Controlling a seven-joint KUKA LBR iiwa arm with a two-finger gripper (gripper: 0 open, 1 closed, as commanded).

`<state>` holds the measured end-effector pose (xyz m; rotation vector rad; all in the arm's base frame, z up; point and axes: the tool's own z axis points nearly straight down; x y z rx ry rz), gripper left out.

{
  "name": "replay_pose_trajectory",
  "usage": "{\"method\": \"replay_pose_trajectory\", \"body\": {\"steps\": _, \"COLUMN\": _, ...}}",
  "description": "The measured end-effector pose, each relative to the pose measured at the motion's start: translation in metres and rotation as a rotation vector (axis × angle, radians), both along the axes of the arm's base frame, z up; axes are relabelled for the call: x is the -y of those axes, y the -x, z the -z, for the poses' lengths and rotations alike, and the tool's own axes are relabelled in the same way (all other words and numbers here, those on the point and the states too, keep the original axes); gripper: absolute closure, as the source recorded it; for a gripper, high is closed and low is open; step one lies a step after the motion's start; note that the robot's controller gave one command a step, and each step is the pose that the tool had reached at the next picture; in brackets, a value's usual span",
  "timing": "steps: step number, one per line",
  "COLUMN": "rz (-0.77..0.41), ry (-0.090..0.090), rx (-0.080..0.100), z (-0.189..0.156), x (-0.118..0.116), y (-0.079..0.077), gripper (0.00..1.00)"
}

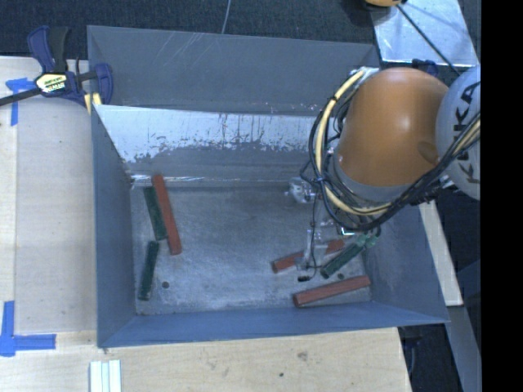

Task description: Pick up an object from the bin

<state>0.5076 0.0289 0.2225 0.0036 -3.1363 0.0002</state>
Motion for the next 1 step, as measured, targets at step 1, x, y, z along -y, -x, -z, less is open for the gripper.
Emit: {"method": "replay_pose_trajectory", "body": {"steps": 1, "rz": 0.001, "ry": -0.001, "rx": 0.009, "z": -0.0042, "x": 0.0, "y": -0.0016, "gripper": 0.0}}
